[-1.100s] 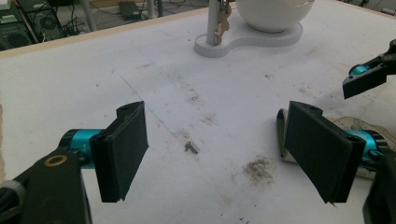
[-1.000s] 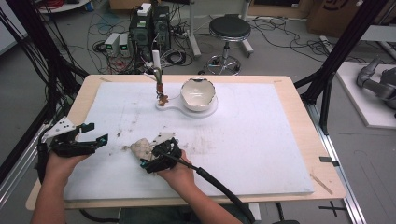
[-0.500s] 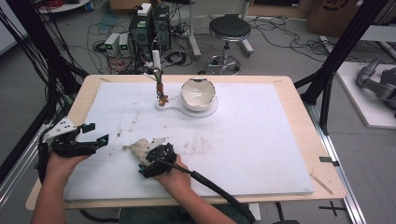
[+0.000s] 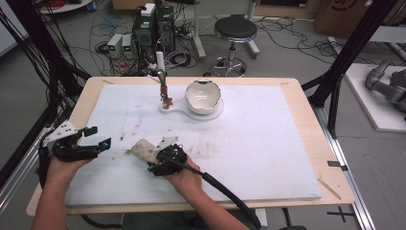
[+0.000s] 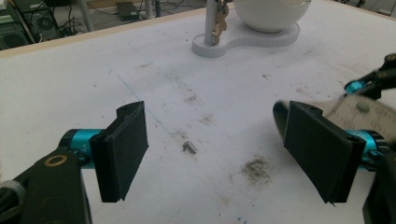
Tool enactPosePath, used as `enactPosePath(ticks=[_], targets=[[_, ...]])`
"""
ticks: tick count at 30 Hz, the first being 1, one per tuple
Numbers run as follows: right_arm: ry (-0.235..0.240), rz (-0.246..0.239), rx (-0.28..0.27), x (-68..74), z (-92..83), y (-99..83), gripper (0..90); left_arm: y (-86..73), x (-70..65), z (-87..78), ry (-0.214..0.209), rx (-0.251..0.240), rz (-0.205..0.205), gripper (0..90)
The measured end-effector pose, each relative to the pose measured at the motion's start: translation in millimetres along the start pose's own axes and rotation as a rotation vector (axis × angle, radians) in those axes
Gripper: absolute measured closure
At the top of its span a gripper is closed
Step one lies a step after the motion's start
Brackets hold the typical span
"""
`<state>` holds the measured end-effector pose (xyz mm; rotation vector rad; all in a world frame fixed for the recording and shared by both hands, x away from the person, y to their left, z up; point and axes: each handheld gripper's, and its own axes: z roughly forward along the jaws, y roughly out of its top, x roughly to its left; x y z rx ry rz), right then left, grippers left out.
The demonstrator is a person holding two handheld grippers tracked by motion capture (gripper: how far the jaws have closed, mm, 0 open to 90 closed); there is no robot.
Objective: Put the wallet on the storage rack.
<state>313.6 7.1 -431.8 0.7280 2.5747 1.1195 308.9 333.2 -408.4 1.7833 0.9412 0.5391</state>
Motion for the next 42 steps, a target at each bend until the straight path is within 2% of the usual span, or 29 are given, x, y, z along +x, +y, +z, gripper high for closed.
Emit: enactPosePath(ticks=[1, 2, 3, 4, 5, 7, 8, 13, 17, 25, 27, 29, 30, 31, 33, 36, 37, 42], targets=[[0.000, 0.000, 0.000, 0.0, 0.0, 0.0, 37.4, 0.0, 0.0, 0.0, 0.000, 0.000, 0.000, 21.8], [-0.013, 0.004, -0.025, -7.6, -10.8, 2.8, 37.4, 0.1, -0.2, 0.1, 0.000, 0.000, 0.001, 21.8], [-0.013, 0.004, -0.025, -7.6, -10.8, 2.8, 37.4, 0.3, -0.5, 0.3, 0.000, 0.000, 0.002, 21.8], [-0.028, 0.015, -0.049, -16.2, -22.5, 5.1, 37.4, 0.6, -1.0, 0.6, -0.001, 0.000, 0.002, 21.8], [-0.028, 0.015, -0.049, -16.2, -22.5, 5.1, 37.4, 0.9, -1.3, 0.8, -0.002, 0.000, 0.004, 21.8], [-0.055, 0.026, -0.079, -29.5, -41.2, 7.1, 37.4, 1.5, -2.1, 1.1, -0.004, -0.001, 0.009, 21.8], [-0.055, 0.026, -0.079, -29.5, -41.2, 7.1, 37.4, 1.9, -2.5, 1.4, -0.005, -0.001, 0.011, 21.8], [-0.115, 0.043, -0.114, -55.3, -74.9, 6.1, 37.4, 2.3, -3.6, 2.8, -0.008, 0.002, 0.014, 21.8], [-0.144, 0.053, -0.125, -68.4, -89.7, 5.7, 37.4, 2.9, -4.2, 4.4, -0.009, 0.003, 0.016, 21.8], [-0.197, 0.047, -0.133, -88.5, -109.5, 9.7, 37.4, 3.6, -5.1, 8.0, -0.016, 0.013, 0.023, 21.8], [-0.221, 0.049, -0.127, -98.5, -116.2, 13.5, 37.4, 3.6, -4.8, 8.6, -0.017, 0.012, 0.024, 21.8], [-0.227, 0.051, -0.124, -101.0, -117.6, 14.6, 37.4, 3.5, -4.7, 8.4, -0.016, 0.011, 0.022, 21.8], [-0.243, 0.058, -0.121, -108.5, -121.1, 18.0, 37.4, 3.6, -4.4, 7.8, -0.017, 0.010, 0.022, 21.8], [-0.243, 0.058, -0.121, -108.5, -121.1, 18.0, 37.4, 3.6, -4.4, 7.8, -0.017, 0.010, 0.022, 21.8], [-0.260, 0.074, -0.120, -118.9, -124.6, 22.2, 37.4, 3.5, -4.0, 7.3, -0.021, 0.005, 0.021, 21.8], [-0.272, 0.079, -0.114, -124.4, -125.8, 25.2, 37.4, 3.7, -4.3, 7.3, -0.023, 0.002, 0.022, 21.8], [-0.284, 0.074, -0.106, -130.0, -125.7, 28.2, 37.4, 4.1, -4.6, 7.2, -0.025, 0.001, 0.026, 21.8], [-0.301, 0.078, -0.090, -138.7, -125.2, 33.7, 37.3, 4.9, -5.2, 6.9, -0.027, -0.002, 0.031, 21.8]])
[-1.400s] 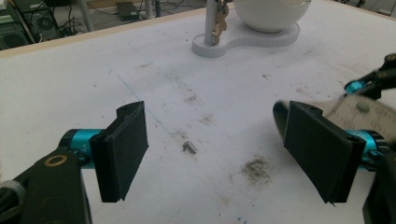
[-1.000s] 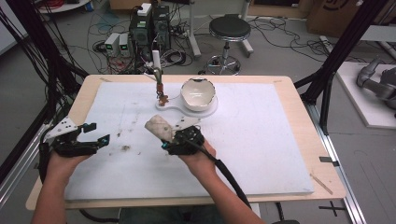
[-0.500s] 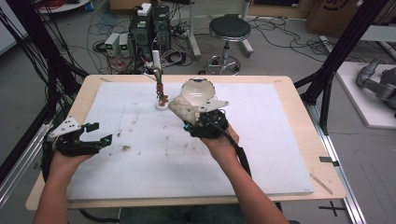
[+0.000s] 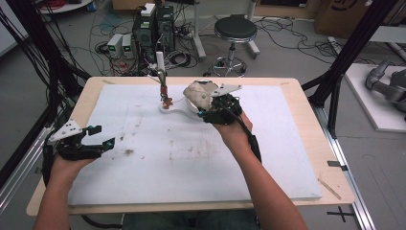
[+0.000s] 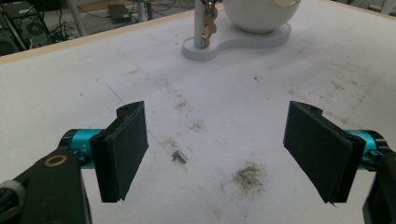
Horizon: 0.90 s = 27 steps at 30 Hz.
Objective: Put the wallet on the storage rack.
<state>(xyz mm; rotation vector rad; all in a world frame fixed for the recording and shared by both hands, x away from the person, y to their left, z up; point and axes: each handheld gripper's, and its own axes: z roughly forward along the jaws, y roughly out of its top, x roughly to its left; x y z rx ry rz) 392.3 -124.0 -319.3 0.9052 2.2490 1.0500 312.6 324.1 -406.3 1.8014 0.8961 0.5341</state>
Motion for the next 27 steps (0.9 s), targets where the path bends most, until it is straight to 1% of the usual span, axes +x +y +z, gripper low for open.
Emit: enactPosePath(ticks=[1, 2, 3, 6, 7, 8, 10, 12, 13, 18, 20, 27], targets=[[-0.005, -0.001, 0.007, -4.3, 2.6, 2.8, 37.4, 0.2, -0.3, 0.1, 0.000, -0.002, -0.002, 21.8], [-0.005, -0.001, 0.007, -4.3, 2.6, 2.8, 37.4, 0.4, -0.3, 0.2, 0.001, -0.003, -0.003, 21.8], [-0.004, 0.003, 0.014, -8.2, 4.9, 4.8, 37.3, 1.2, -0.5, 0.1, 0.008, 0.000, -0.005, 21.8], [-0.008, 0.004, 0.019, -11.4, 7.1, 6.8, 37.3, 1.9, -1.0, 0.4, 0.006, -0.003, -0.005, 21.8], [-0.008, 0.016, 0.030, -14.5, 9.4, 7.9, 37.4, 2.3, -1.4, 0.6, 0.004, -0.003, -0.004, 21.8], [-0.011, 0.013, 0.029, -16.3, 11.2, 7.8, 37.3, 2.8, -2.1, 1.1, 0.003, 0.000, 0.000, 21.8], [-0.016, 0.023, 0.039, -18.9, 14.4, 7.0, 37.3, 2.8, -2.3, 1.4, 0.001, -0.001, 0.001, 21.8], [-0.012, 0.026, 0.044, -19.9, 15.8, 6.5, 37.3, 2.7, -2.9, 1.9, 0.003, -0.001, -0.002, 21.8], [-0.012, 0.028, 0.060, -21.5, 19.5, 5.4, 37.3, 2.6, -2.8, 2.2, 0.003, -0.001, -0.002, 21.8], [-0.011, 0.022, 0.078, -21.7, 25.1, 4.6, 37.3, 3.1, -3.0, 1.8, 0.005, 0.000, -0.003, 21.8], [-0.012, 0.019, 0.087, -22.3, 29.8, 4.3, 37.3, 3.6, -3.1, 1.7, 0.002, -0.001, -0.001, 21.8], [-0.005, 0.034, 0.119, -26.7, 41.5, 1.3, 37.3, 3.2, -3.7, 4.2, -0.002, 0.007, 0.001, 21.8]])
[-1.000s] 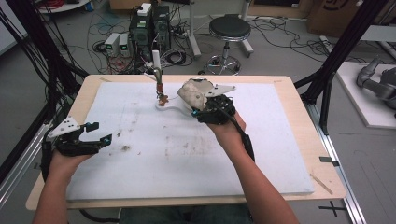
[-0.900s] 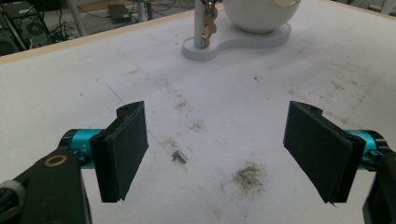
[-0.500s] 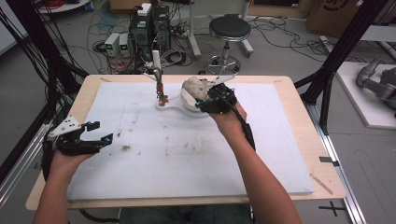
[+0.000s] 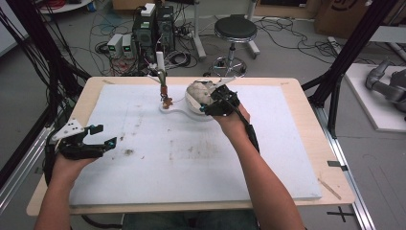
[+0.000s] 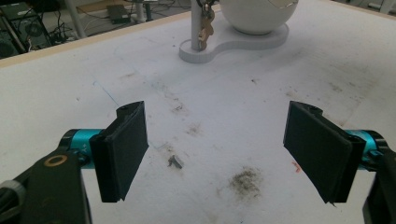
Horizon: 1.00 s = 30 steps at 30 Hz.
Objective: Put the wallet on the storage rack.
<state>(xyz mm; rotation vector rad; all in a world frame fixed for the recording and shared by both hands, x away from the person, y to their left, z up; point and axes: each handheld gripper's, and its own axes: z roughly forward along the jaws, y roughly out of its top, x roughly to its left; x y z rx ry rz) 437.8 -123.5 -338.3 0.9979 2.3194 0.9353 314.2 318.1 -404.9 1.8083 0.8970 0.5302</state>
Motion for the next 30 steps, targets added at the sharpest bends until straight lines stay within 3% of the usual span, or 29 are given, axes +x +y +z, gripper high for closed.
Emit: enactPosePath(ticks=[7, 22, 30], targets=[[-0.012, -0.003, 0.044, -1.8, 13.9, -1.4, 37.2, 0.0, -0.3, -0.2, 0.000, 0.001, 0.003, 21.8], [-0.024, 0.018, 0.073, -10.1, 32.1, -4.2, 37.2, -2.0, 1.0, 0.5, 0.003, 0.012, 0.002, 21.8], [-0.035, 0.004, 0.099, -12.4, 51.0, 1.6, 37.1, -3.2, 3.3, -0.4, 0.007, 0.017, 0.001, 21.8]])
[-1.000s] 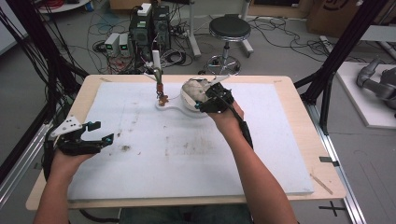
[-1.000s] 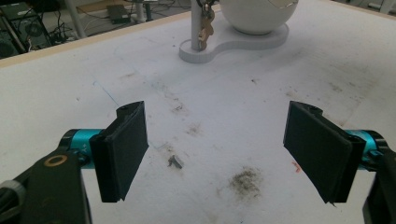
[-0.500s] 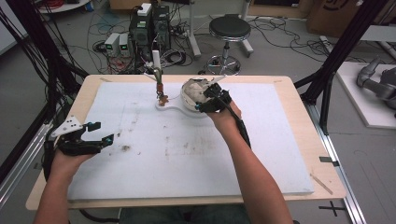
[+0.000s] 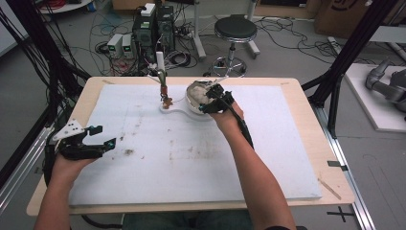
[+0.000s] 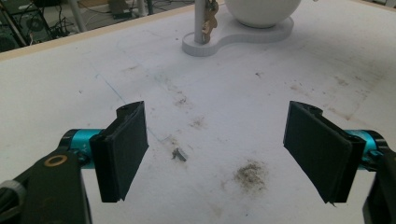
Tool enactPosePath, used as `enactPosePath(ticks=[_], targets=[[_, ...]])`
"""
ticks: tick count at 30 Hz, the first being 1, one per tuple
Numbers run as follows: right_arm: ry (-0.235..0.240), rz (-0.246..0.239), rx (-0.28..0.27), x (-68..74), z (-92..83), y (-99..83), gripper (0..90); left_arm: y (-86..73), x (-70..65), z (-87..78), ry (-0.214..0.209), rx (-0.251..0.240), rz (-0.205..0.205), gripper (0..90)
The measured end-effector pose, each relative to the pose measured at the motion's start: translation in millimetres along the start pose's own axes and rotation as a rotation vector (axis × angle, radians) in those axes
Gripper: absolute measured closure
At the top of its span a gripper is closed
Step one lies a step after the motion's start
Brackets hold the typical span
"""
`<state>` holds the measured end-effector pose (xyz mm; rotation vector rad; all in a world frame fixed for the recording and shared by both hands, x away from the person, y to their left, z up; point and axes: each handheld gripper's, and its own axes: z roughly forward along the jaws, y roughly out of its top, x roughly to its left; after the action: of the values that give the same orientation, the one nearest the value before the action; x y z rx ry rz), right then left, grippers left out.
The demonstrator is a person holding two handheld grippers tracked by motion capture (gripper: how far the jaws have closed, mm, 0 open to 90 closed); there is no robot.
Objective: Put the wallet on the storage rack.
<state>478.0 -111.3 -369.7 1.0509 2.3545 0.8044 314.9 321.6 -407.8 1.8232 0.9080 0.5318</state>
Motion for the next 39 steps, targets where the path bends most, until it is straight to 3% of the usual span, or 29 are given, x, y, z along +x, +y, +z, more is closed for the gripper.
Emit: enactPosePath(ticks=[4, 12, 20, 24, 32, 39], targets=[[-0.012, -0.016, 0.008, 0.7, 3.8, 5.3, 37.0, -0.9, 0.4, 0.6, 0.001, 0.004, -0.002, 21.8], [-0.027, 0.001, 0.007, -0.7, 8.6, 7.3, 35.8, -1.5, 0.9, 0.5, 0.000, 0.005, -0.004, 21.8], [-0.062, -0.008, -0.019, -1.5, 5.0, 7.3, 28.9, -0.9, -0.1, 0.4, 0.001, 0.006, -0.002, 21.8], [-0.048, 0.000, -0.044, -4.6, -7.1, 6.3, 23.6, -0.7, -0.3, 0.0, -0.001, 0.005, -0.002, 21.8], [-0.038, -0.017, -0.061, -4.8, -28.8, -0.5, 22.0, 1.7, -4.0, 2.2, -0.013, -0.001, 0.008, 21.8], [0.013, -0.021, -0.115, -5.4, -52.3, -7.3, 21.6, 4.5, -7.8, 3.0, -0.032, -0.023, 0.020, 21.8]])
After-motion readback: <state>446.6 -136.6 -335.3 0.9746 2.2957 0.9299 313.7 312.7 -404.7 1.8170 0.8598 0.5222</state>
